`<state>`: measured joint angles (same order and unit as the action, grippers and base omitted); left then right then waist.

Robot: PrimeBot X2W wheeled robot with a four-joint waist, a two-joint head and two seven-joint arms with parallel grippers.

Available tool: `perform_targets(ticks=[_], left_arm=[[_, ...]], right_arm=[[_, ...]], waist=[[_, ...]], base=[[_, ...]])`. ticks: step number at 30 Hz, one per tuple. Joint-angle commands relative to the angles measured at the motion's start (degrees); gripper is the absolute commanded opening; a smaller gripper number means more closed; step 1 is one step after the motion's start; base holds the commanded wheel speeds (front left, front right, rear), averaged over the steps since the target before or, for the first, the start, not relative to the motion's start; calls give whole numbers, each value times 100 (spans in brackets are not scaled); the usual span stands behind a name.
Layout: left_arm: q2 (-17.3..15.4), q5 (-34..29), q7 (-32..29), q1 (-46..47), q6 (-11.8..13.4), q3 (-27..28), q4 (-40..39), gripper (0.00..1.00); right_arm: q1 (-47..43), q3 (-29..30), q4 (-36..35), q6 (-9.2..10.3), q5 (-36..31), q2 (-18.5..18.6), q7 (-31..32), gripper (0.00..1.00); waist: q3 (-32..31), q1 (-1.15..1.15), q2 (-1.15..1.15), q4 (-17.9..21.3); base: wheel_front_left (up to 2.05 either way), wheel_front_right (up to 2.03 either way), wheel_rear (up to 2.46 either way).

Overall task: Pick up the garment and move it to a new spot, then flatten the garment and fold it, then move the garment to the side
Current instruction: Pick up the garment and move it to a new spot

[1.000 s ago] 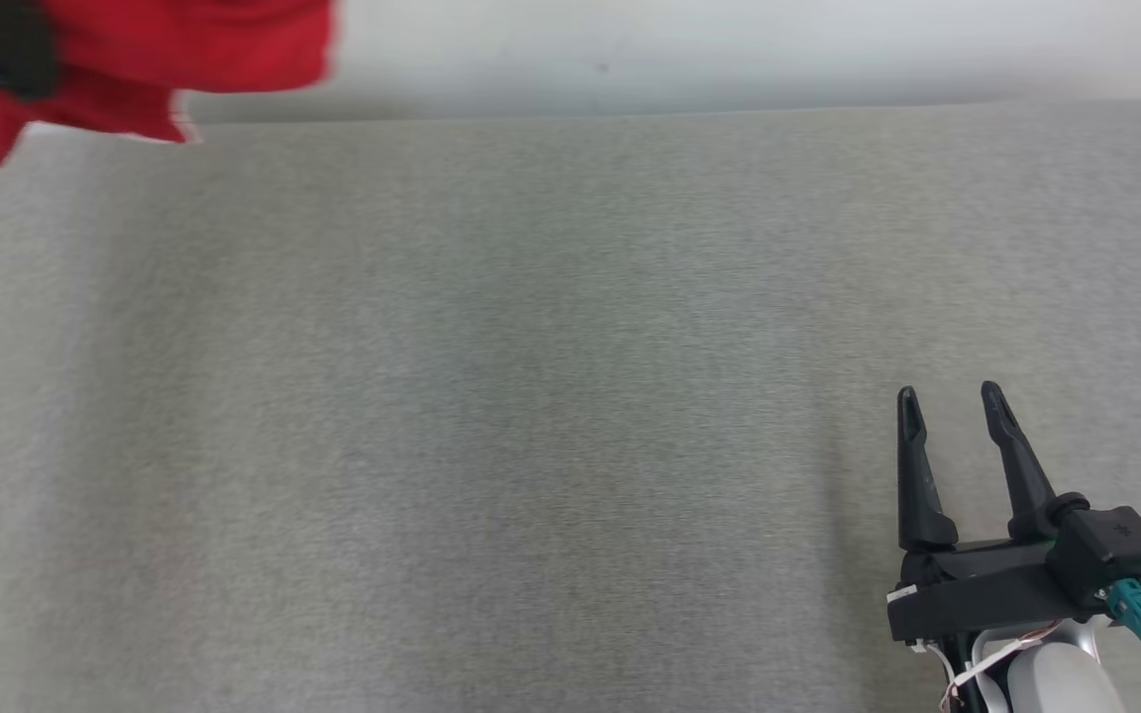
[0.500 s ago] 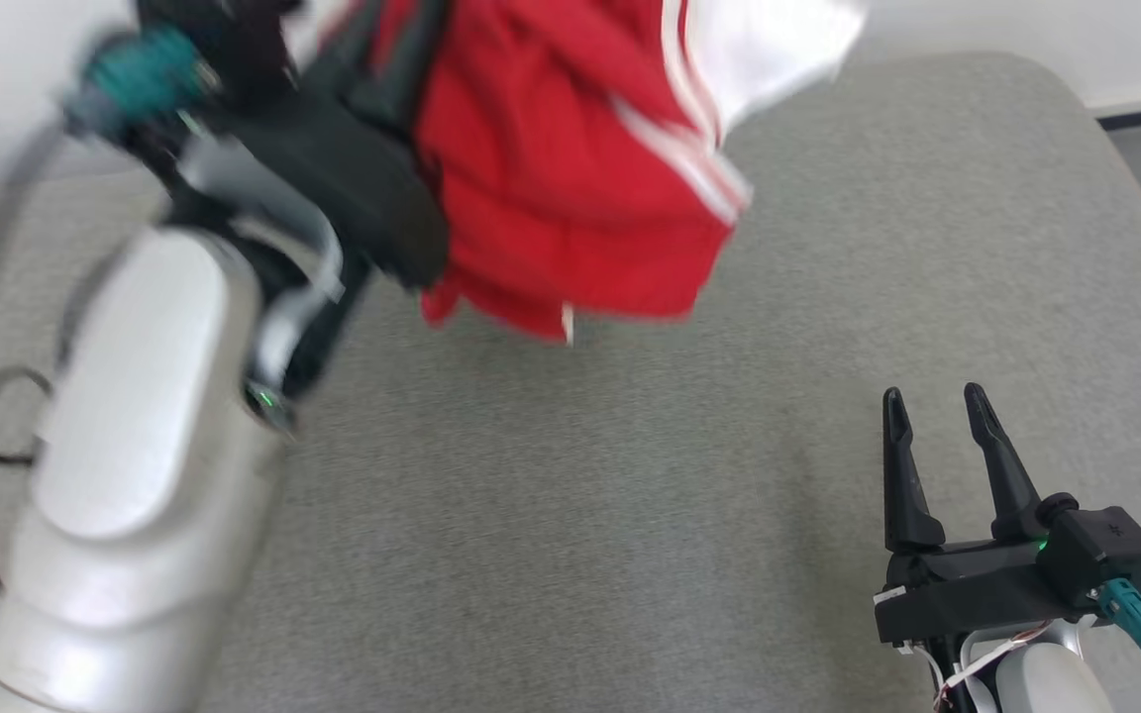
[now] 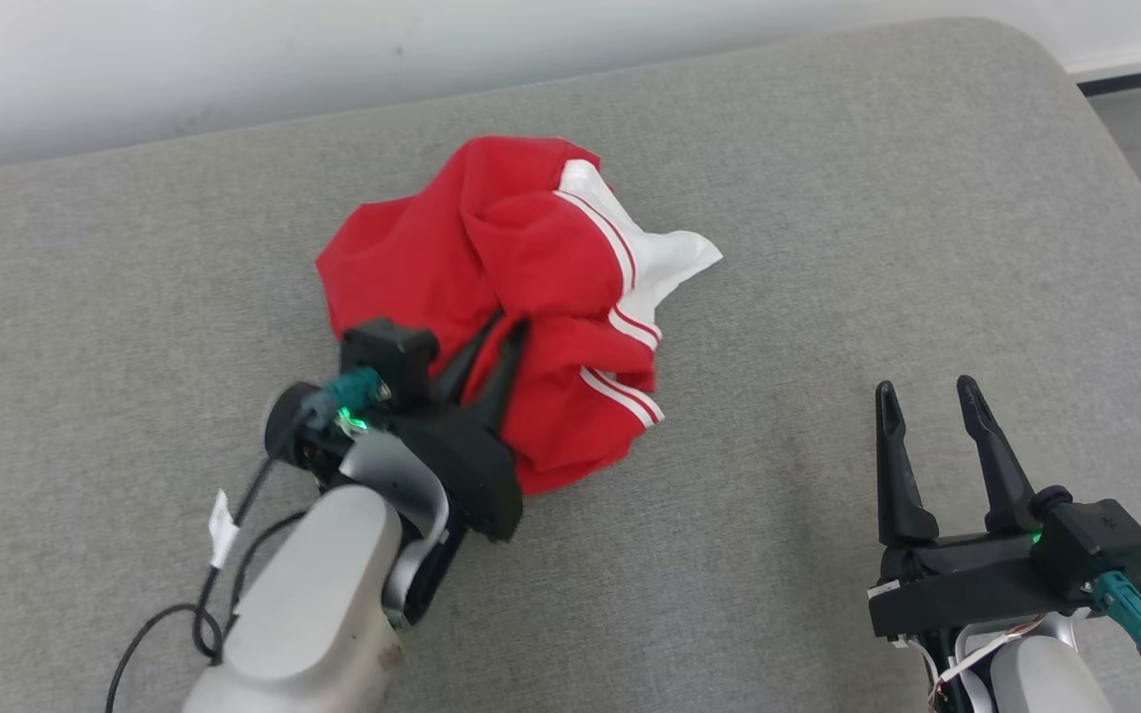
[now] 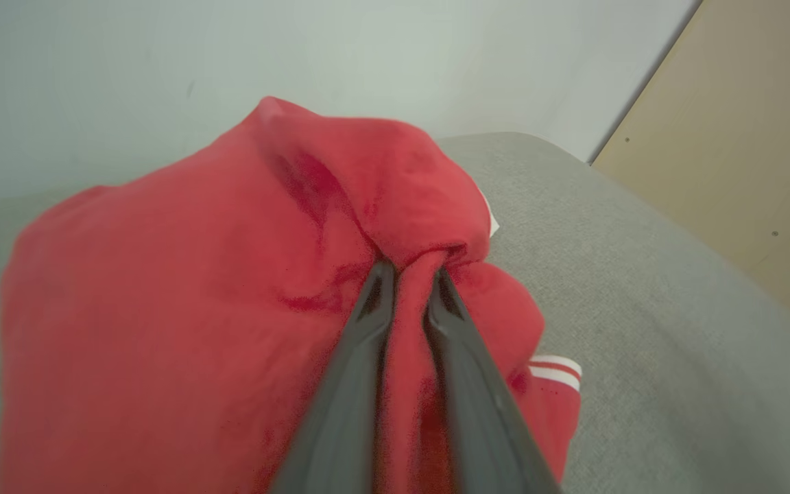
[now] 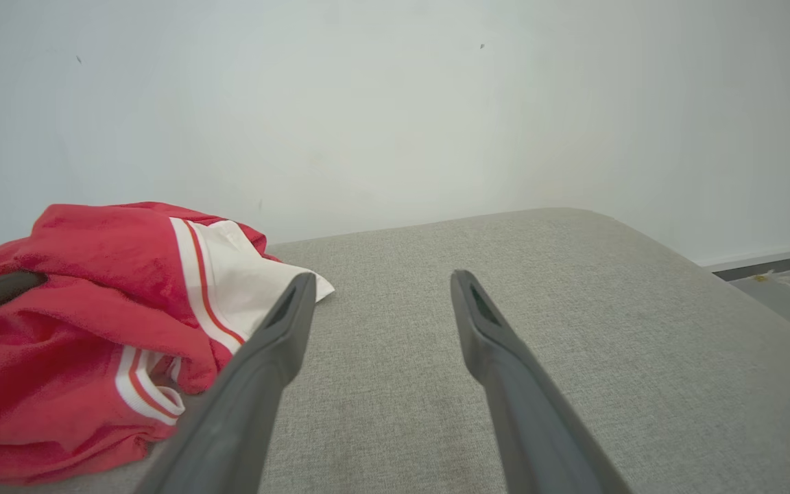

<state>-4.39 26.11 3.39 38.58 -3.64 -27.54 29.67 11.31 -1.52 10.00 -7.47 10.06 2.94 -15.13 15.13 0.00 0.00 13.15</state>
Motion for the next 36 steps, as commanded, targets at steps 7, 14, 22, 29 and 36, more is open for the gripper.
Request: perform_targets(ticks=[7, 14, 22, 29, 36], left_arm=[[106, -52, 829, 171, -17, -182, 224, 100], [-267, -241, 1140, -43, 224, 127, -233, 100], [-940, -362, 1177, -987, 423, 714, -1113, 100], [-1252, -422, 1177, -1995, 558, 1270, -1887, 100], [-1130, -450, 1178, -3103, 625, 1818, -2395, 100]], right_arm=[[-89, -41, 39, -5, -115, -7, -3, 100], [-230, -70, 67, -5, -188, -8, -3, 100], [-346, -120, 57, -5, -269, -7, -3, 100], [-427, -128, 89, -5, -308, -7, -3, 100], [-575, -128, 119, -5, -357, -7, -3, 100]], waist=[[-311, 0, 0, -353], [-589, 0, 0, -688], [-801, 0, 0, -1043], [-933, 0, 0, -1178], [-1140, 0, 0, -1257]], base=[[0, 0, 0], [0, 0, 0], [0, 0, 0], [0, 0, 0], [0, 0, 0]])
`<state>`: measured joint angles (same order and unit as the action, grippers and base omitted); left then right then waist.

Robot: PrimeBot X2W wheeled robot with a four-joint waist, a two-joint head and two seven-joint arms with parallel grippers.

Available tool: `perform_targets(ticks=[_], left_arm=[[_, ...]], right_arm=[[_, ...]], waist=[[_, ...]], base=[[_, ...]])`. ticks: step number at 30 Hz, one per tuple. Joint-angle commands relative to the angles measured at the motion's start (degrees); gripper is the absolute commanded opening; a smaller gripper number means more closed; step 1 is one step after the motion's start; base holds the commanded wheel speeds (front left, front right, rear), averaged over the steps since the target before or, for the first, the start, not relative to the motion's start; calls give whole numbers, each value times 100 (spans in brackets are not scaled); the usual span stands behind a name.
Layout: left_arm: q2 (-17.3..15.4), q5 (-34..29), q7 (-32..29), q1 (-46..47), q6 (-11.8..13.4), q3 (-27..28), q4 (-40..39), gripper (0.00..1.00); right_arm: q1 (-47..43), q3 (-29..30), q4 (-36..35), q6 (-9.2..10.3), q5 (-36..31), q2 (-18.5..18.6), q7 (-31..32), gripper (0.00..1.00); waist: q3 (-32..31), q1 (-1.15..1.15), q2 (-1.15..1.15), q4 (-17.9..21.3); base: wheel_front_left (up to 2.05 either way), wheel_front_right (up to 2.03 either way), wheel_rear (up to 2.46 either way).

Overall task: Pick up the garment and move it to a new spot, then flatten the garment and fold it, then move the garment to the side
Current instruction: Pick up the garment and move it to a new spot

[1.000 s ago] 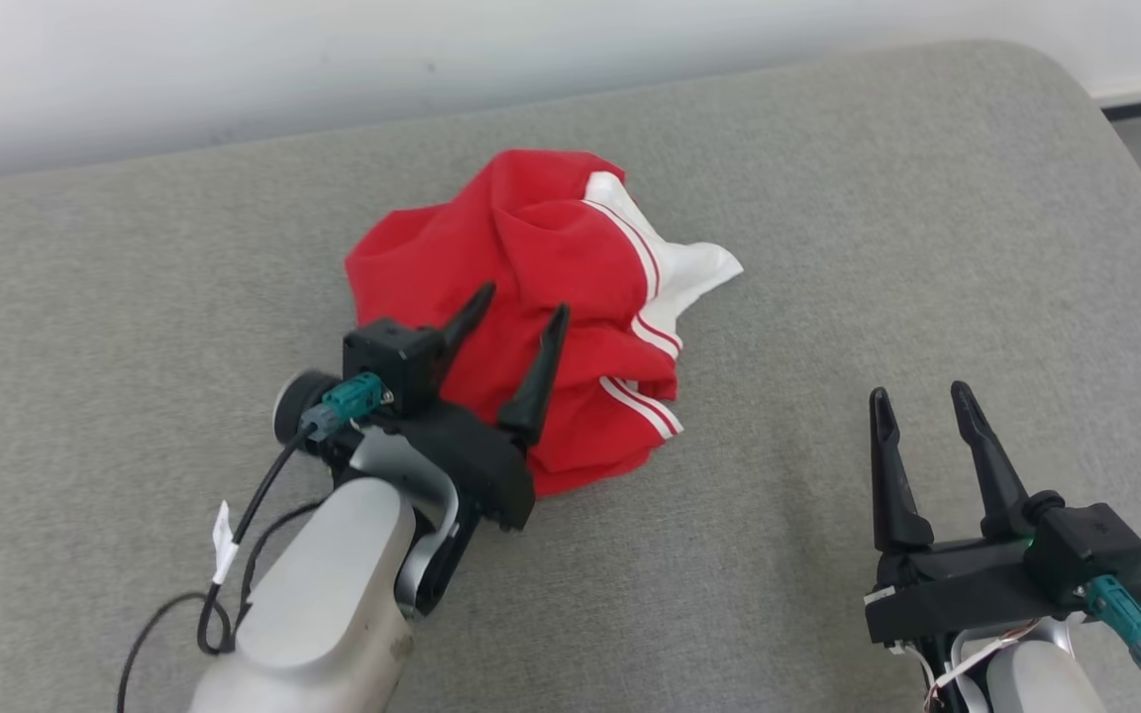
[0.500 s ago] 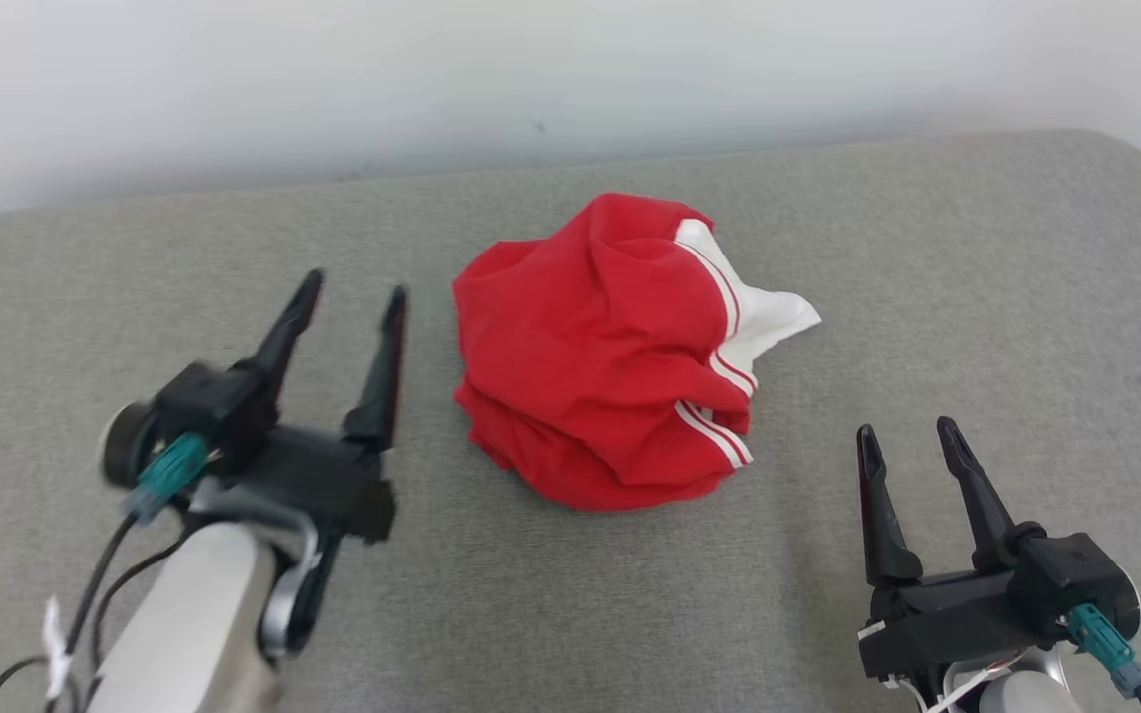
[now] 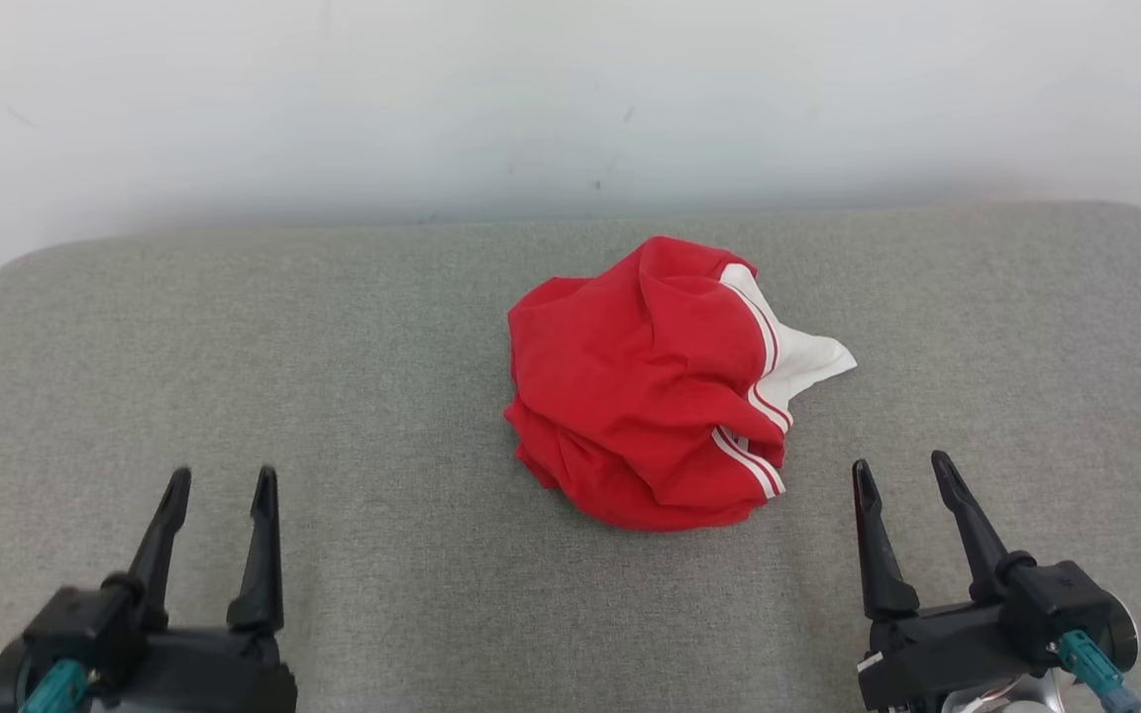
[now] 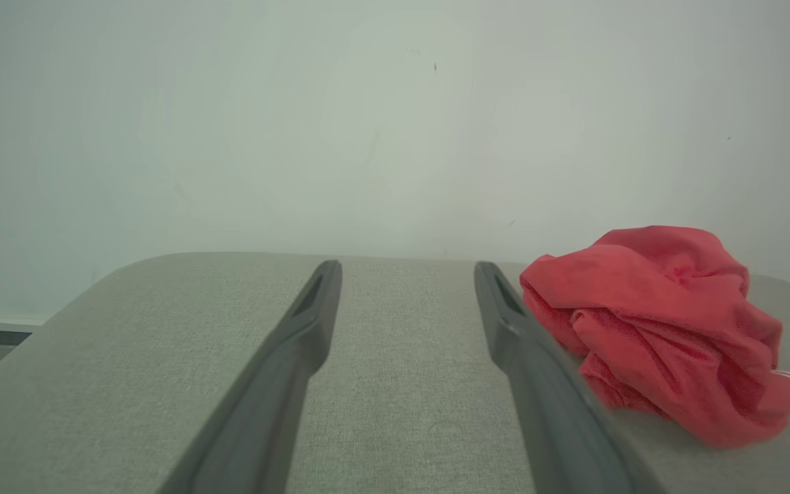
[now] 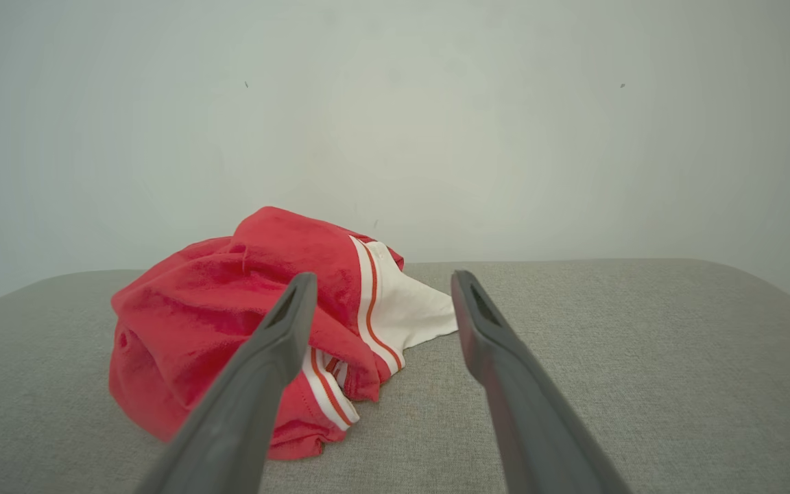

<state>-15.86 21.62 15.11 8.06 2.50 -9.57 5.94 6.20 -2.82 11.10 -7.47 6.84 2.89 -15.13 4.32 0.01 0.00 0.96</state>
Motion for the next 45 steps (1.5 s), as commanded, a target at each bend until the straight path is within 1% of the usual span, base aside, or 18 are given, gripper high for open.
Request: perform_targets(ticks=[1, 7, 14, 27, 45], left_arm=[[54, -7, 6, -170, 11, 78, -50, 100], [216, -84, 7, -651, -67, 287, -91, 100], [274, -103, 7, -826, -186, 352, 7, 100], [404, -216, 7, -859, -285, 532, 78, 100], [532, -337, 7, -839, -408, 637, 163, 100]], right_arm=[[-76, 8, 18, -5, -42, -2, -3, 100], [-181, 27, 24, -5, -95, -2, -3, 100], [-253, 13, 52, -5, -156, -2, -3, 100], [-346, 33, 34, -5, -210, -2, -3, 100], [-358, 50, 40, -5, -158, -2, -3, 100]], waist=[[-85, -1, 0, -47], [-200, -1, 0, -95], [-276, -1, 0, -106], [-358, -1, 0, -67], [-349, -1, 0, -122]], base=[[0, 0, 0], [0, 0, 0], [0, 0, 0], [0, 0, 0], [0, 0, 0]])
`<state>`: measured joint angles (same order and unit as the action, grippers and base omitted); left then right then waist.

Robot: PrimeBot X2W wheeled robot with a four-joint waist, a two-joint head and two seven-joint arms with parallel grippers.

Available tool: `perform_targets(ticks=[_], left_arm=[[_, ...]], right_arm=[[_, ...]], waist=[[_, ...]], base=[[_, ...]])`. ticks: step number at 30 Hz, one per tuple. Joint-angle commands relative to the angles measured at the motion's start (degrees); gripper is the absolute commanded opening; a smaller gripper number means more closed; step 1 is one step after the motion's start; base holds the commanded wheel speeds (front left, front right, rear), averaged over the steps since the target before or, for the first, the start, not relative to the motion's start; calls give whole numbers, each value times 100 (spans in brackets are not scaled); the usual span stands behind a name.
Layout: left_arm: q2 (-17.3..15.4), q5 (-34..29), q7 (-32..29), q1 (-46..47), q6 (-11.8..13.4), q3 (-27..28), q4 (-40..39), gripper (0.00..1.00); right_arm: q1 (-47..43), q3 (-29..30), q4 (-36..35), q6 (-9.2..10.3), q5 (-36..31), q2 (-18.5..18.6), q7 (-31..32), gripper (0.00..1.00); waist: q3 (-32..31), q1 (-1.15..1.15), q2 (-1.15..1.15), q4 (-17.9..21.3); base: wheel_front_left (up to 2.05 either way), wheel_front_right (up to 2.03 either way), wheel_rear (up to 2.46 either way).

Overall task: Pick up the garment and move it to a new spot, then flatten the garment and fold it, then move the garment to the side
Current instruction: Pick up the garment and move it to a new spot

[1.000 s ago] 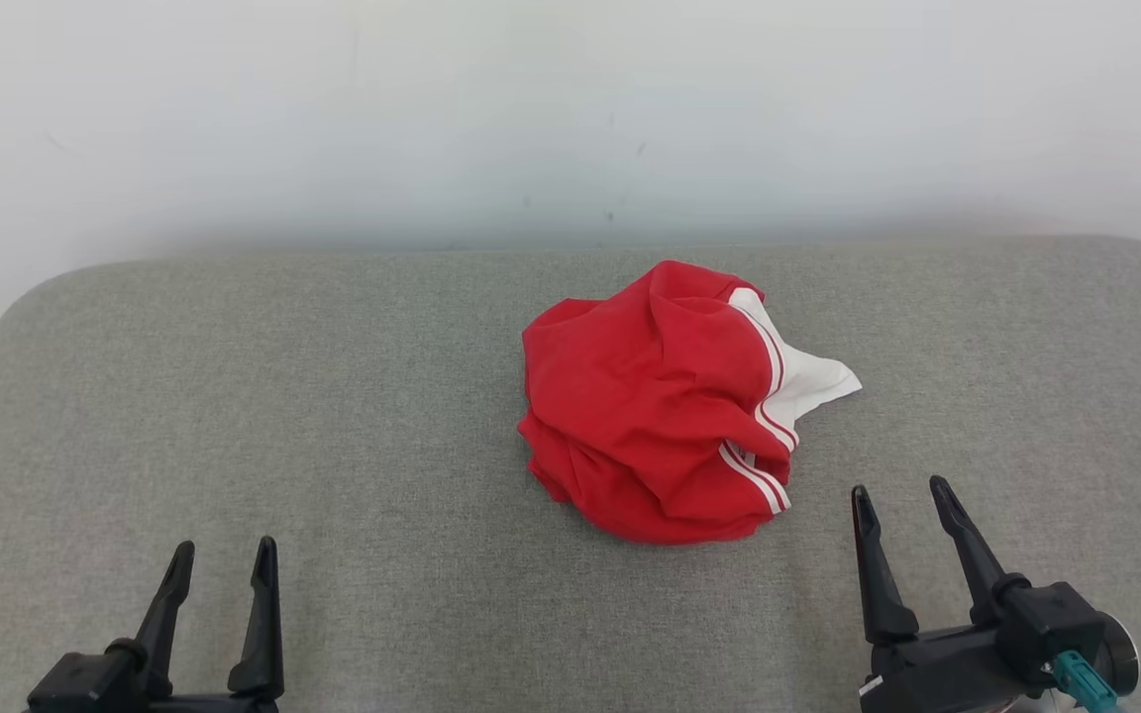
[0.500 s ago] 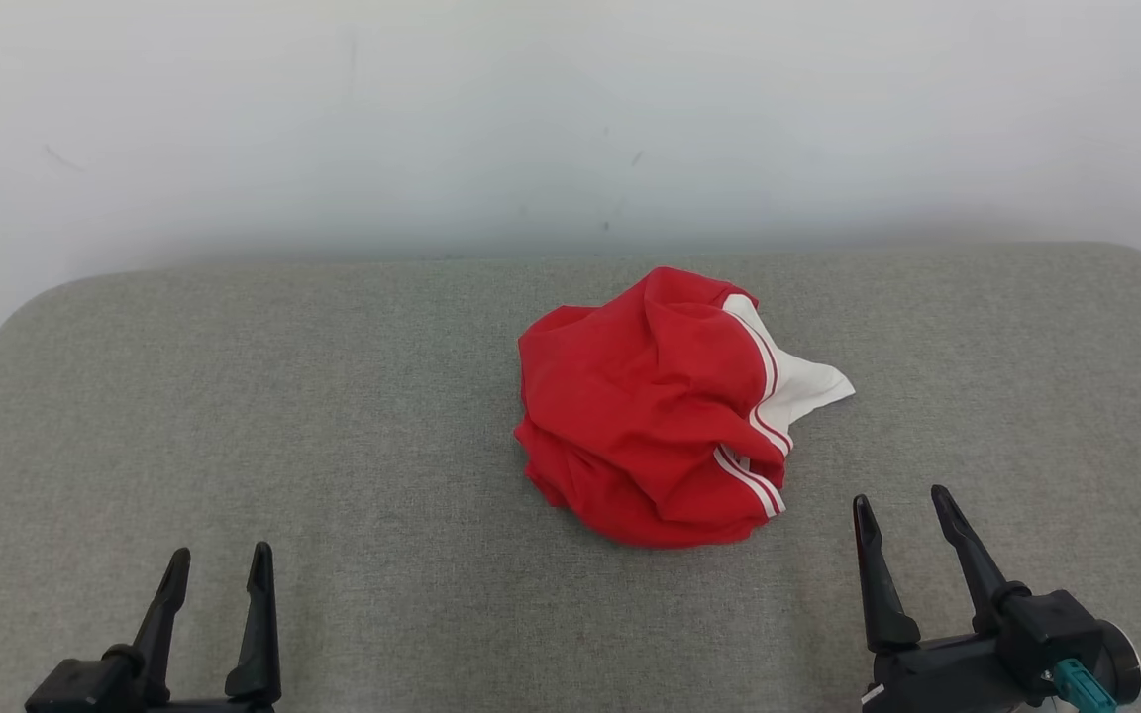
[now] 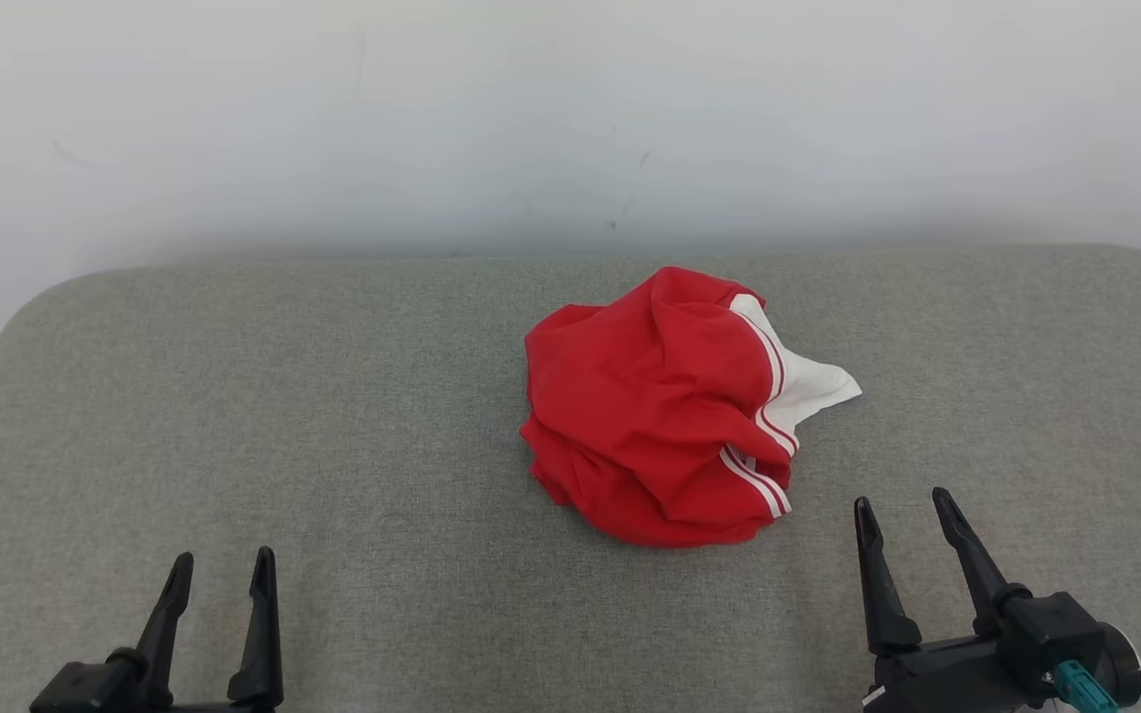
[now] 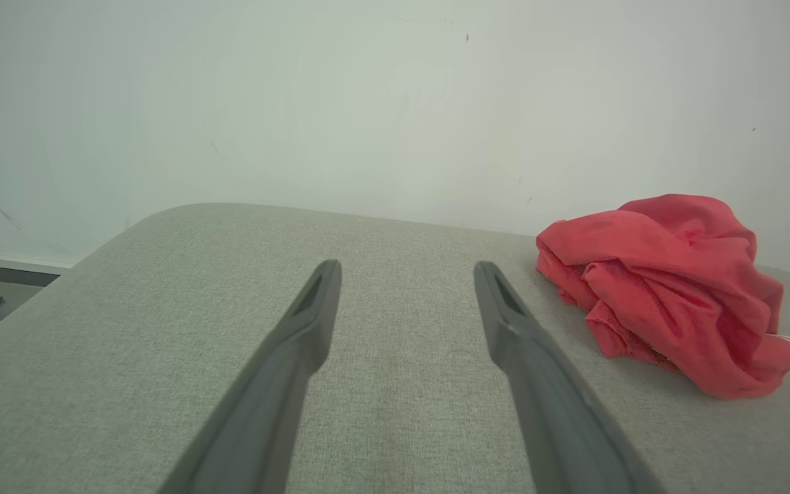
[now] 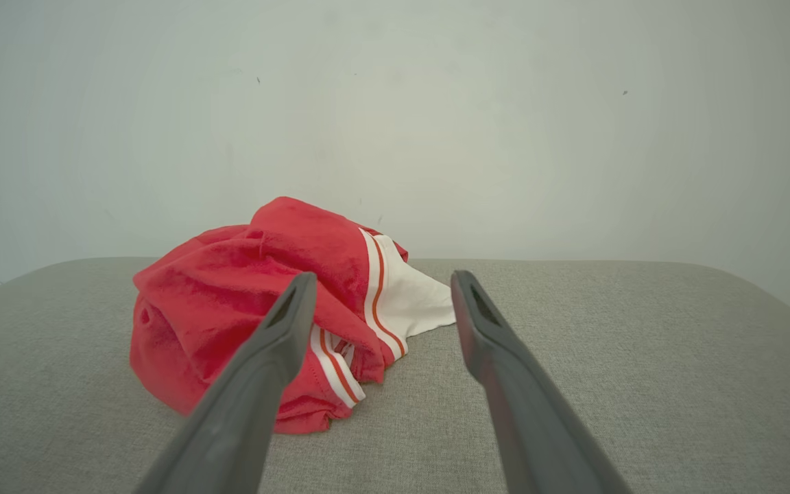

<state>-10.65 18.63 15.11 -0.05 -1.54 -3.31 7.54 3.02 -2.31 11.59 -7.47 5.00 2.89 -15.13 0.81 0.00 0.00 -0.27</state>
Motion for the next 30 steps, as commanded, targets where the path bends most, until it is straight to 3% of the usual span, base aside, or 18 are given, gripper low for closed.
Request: perform_targets(ticks=[1, 8, 14, 23, 30], left_arm=[[21, -47, 7, -23, -8, 10, 4, 100], [46, -151, 2, 318, -98, -161, 39, 100], [77, -283, -137, 1211, -283, -538, 128, 100], [258, -381, -552, 2894, -522, -1374, 535, 100], [334, -236, -944, 3613, -585, -1946, 1076, 100]], right_arm=[[-34, 3, -6, -5, 29, -2, -3, 100], [58, -1, -21, -5, 54, -2, -3, 100], [192, -35, -41, -5, 96, -3, -3, 100], [458, -64, -58, -5, 266, -3, -3, 100], [594, -85, -70, -5, 427, -3, -3, 100]], waist=[[7, 0, 0, 5], [145, 0, 0, 53], [380, 0, 0, 204], [829, 0, 0, 692], [1108, 0, 0, 1091]], base=[[0, 0, 0], [0, 0, 0], [0, 0, 0], [0, 0, 0], [0, 0, 0]])
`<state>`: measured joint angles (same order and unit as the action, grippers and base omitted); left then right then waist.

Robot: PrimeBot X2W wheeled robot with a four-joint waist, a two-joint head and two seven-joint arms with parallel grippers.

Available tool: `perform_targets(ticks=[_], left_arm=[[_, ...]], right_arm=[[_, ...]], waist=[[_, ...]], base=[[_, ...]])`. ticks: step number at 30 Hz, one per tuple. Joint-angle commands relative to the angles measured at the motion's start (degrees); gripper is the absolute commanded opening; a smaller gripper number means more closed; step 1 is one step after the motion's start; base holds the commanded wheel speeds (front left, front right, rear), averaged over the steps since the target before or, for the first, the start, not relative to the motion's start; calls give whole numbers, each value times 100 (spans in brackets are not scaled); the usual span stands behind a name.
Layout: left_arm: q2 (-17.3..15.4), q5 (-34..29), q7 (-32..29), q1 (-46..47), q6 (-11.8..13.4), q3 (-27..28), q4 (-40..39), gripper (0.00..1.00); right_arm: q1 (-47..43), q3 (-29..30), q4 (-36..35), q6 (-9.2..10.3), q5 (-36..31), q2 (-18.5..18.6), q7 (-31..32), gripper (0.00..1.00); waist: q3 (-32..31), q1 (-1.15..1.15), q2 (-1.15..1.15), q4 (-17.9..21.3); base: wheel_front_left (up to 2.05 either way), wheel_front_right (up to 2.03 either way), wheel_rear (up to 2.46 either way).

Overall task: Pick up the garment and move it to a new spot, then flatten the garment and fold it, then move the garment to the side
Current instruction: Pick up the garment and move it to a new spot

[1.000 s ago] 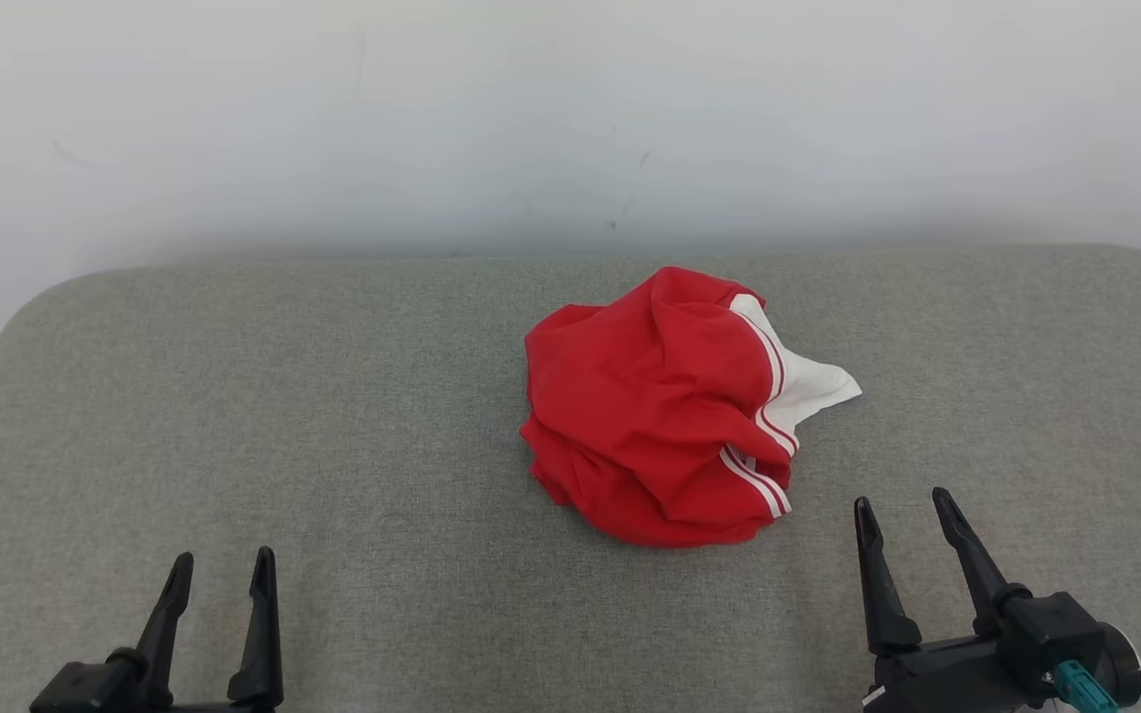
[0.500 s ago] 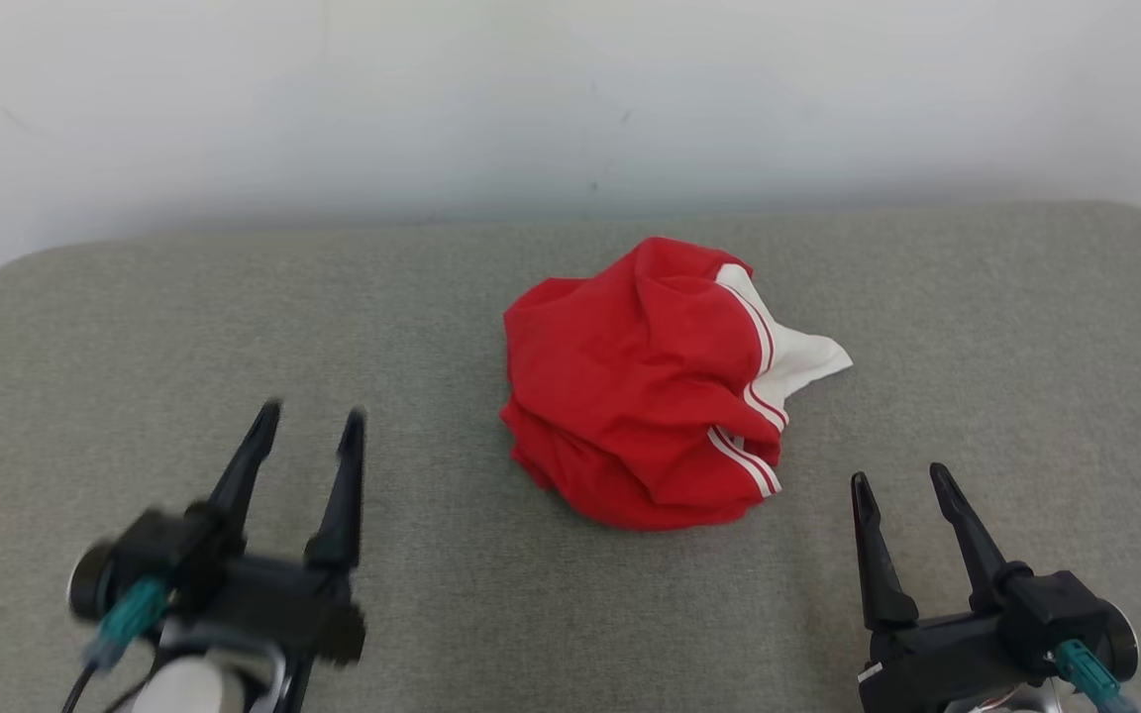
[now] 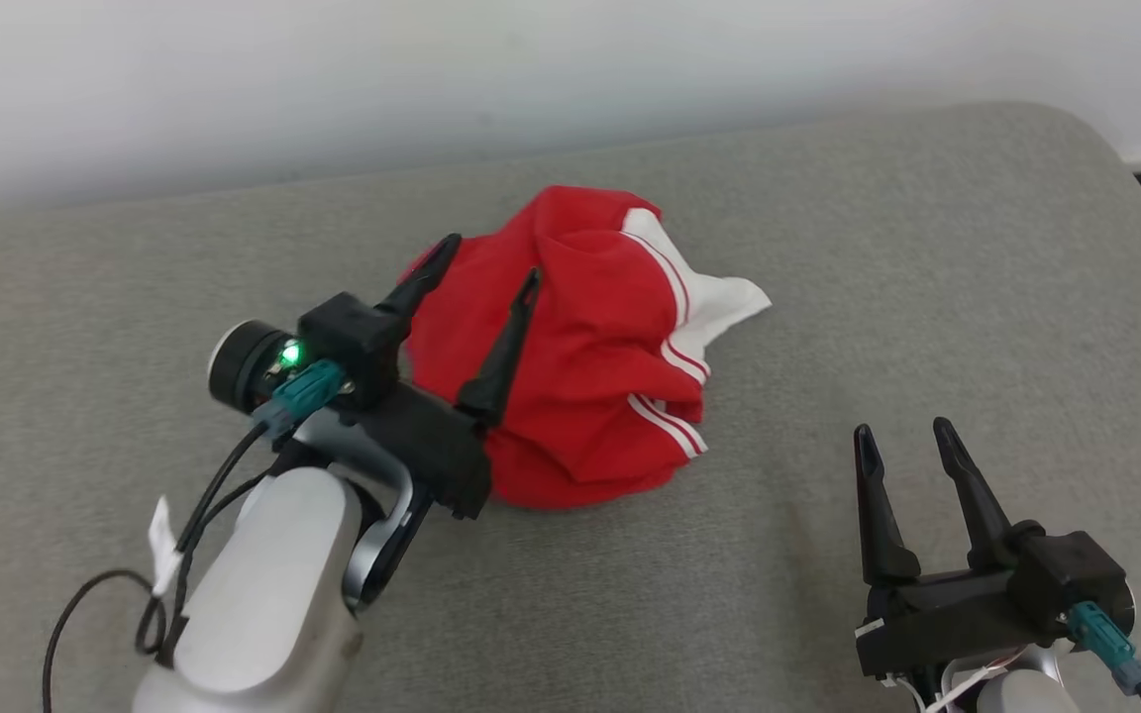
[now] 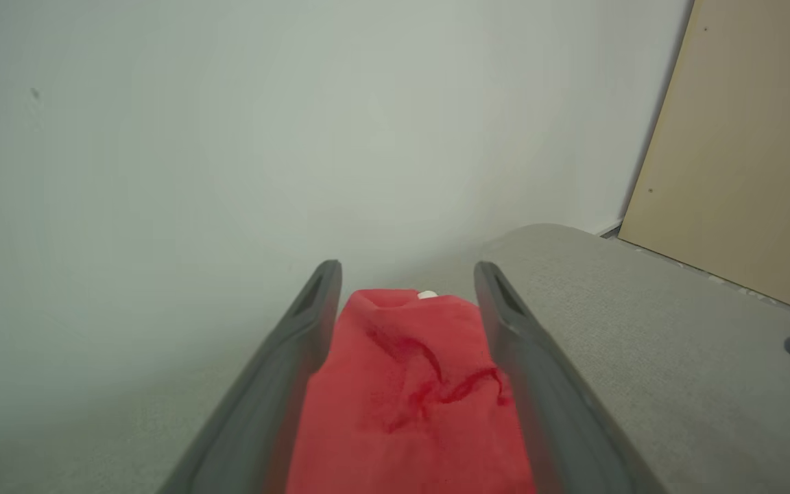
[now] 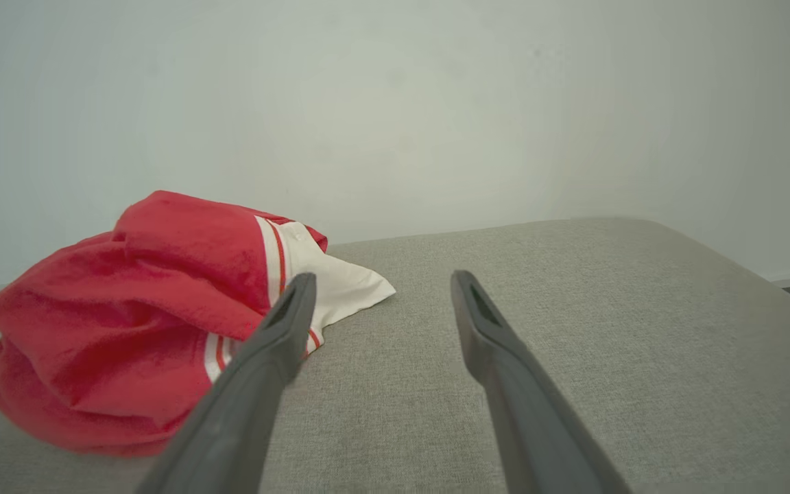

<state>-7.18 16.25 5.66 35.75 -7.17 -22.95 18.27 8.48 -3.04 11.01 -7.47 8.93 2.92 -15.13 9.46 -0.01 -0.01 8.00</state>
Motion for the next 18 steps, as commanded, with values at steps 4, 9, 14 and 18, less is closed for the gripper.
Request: perform_targets(ticks=[4, 9, 14, 18], left_arm=[[13, 98, -204, 347, -24, -278, 382, 100], [0, 190, -375, 608, -26, -587, 883, 100], [-49, 212, -464, 753, -22, -755, 1403, 100], [-50, 218, -262, 856, -23, -813, 1639, 0]], right_arm=[[113, -17, -31, -5, 108, -6, -3, 100], [198, -27, -36, -5, 181, -6, -3, 100], [226, -66, -22, -5, 239, -7, -3, 100], [210, -49, -45, -5, 244, -6, -3, 100]], waist=[[396, 1, 1, 471], [500, 1, 1, 657], [540, 1, 1, 774], [527, 1, 1, 800]], base=[[0, 0, 0], [0, 0, 0], [0, 0, 0], [0, 0, 0]])
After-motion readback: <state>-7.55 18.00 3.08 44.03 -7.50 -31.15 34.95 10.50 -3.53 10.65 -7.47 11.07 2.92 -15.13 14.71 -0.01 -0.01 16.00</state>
